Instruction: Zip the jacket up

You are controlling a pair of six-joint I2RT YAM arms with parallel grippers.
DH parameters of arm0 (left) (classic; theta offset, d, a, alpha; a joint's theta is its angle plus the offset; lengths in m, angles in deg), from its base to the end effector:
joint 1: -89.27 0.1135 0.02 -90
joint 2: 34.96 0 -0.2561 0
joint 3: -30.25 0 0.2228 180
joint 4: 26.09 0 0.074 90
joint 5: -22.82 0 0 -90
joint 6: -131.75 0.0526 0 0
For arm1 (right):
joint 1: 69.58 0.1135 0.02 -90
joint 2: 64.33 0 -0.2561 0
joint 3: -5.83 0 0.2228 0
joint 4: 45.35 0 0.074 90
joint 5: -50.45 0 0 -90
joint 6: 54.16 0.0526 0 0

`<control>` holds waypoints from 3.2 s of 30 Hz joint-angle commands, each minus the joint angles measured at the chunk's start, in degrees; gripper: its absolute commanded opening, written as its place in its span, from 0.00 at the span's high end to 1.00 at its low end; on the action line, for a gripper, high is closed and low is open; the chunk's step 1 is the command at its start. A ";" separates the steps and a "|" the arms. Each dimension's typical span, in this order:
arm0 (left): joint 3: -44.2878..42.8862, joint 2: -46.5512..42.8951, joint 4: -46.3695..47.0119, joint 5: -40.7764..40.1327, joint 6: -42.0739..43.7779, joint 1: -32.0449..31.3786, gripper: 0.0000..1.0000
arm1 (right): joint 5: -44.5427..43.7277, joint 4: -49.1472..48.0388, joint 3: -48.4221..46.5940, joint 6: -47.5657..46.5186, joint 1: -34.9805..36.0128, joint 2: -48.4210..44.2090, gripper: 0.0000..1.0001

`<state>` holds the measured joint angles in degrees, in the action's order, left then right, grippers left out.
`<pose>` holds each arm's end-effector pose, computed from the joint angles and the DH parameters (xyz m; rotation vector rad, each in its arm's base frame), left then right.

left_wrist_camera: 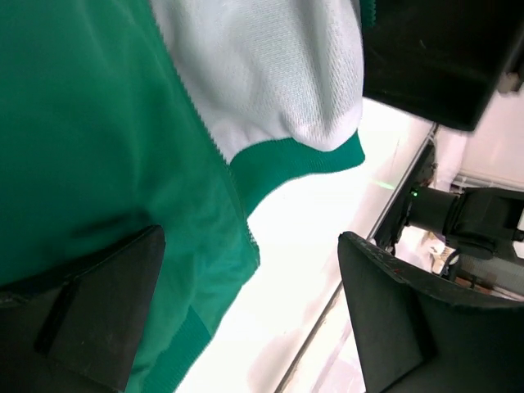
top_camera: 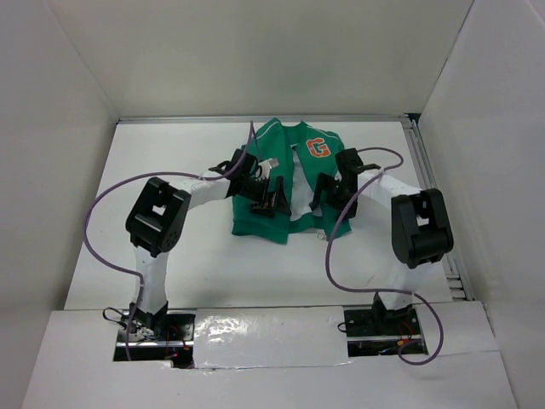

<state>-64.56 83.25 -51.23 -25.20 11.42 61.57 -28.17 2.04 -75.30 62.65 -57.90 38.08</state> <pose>0.3559 -0.2266 0.1659 0.3107 2.5499 -1.3196 0.3194 0.0766 0.1658 0.3191 2.8049 0.4407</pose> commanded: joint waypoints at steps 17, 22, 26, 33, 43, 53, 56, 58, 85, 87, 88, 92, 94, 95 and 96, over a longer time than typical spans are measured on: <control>17.32 -26.63 -4.46 -11.04 0.36 -1.92 0.01 | -22.45 4.80 15.07 3.96 8.97 -22.36 0.22; 17.94 -26.63 -4.81 -11.12 0.79 -2.00 0.01 | -23.94 4.00 11.30 2.38 9.32 -15.60 0.22; 18.12 -25.93 -4.90 -11.83 1.15 -2.00 0.01 | -23.78 3.65 9.62 0.18 9.32 -10.84 0.24; 17.59 -24.26 -4.98 -12.53 1.59 -2.00 0.01 | -24.91 4.27 8.39 -1.23 11.26 -6.26 0.26; 17.23 -23.47 -4.37 -12.36 2.64 -2.00 0.01 | -26.84 4.80 9.52 -2.20 14.94 -10.82 0.20; 16.97 -22.85 -4.19 -13.06 2.91 -2.00 0.01 | -26.14 2.95 8.13 -5.01 15.48 -9.53 0.21; 16.97 -22.85 -3.84 -12.97 2.99 -1.92 0.01 | -26.15 2.95 8.39 -4.75 14.86 -7.85 0.23; 16.80 -22.76 -3.84 -12.89 3.17 -1.92 0.01 | -26.49 3.12 8.65 -4.31 13.63 -7.93 0.23; 15.30 -20.57 -2.87 -10.86 4.14 -1.39 0.01 | -19.98 1.54 9.80 -5.63 10.29 -6.35 0.40; 15.30 -20.57 -2.96 -11.30 3.96 -1.39 0.01 | -20.25 1.19 9.88 -5.80 10.38 -6.43 0.43; 15.22 -20.57 -3.05 -11.48 3.96 -1.39 0.01 | -20.17 1.28 9.79 -5.71 10.47 -6.43 0.45; 15.13 -20.83 -3.58 -12.36 3.96 -1.39 0.01 | -19.29 2.68 9.01 -5.98 11.17 -5.47 0.54; 15.13 -21.18 -3.40 -12.53 3.96 -1.39 0.01 | -18.76 2.95 8.74 -6.68 11.26 -5.21 0.65; 15.21 -21.18 -3.58 -12.62 3.96 -1.30 0.01 | -18.15 3.56 8.22 -6.68 11.26 -4.77 0.76; 15.13 -21.44 -3.58 -12.79 3.96 -1.30 0.01 | -18.14 3.65 8.12 -6.68 11.26 -4.59 0.96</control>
<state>-47.49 62.81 -55.45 -37.57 14.59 59.93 -46.14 3.61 -65.71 56.18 -47.12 31.88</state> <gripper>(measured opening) 0.993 0.176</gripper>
